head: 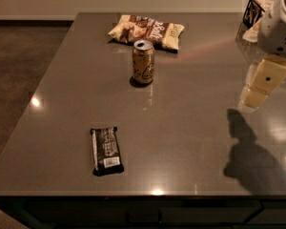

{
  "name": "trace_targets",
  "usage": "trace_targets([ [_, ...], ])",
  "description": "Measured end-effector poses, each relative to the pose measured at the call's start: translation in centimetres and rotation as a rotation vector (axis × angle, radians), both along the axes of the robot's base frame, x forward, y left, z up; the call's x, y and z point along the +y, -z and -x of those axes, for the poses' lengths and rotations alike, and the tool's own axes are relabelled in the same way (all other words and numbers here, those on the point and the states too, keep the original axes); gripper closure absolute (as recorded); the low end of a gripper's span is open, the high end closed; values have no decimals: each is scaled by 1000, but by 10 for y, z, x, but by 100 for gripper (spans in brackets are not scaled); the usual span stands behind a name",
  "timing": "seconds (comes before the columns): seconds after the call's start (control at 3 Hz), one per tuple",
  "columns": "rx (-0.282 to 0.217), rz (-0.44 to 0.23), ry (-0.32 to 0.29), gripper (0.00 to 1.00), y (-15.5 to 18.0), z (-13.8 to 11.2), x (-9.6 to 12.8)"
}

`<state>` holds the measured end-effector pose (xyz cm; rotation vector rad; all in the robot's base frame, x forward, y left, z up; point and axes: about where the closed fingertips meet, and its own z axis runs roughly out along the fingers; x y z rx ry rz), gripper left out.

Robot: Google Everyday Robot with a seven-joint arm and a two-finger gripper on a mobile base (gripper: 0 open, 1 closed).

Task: Pick brown chip bag

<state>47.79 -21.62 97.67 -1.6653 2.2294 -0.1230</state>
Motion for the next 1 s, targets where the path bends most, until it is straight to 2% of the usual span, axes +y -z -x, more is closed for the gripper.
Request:
trace_targets([
  [0.33, -24, -39, 41, 0, 6, -43, -6],
  [1.0, -112, -164, 126, 0, 26, -163, -16],
])
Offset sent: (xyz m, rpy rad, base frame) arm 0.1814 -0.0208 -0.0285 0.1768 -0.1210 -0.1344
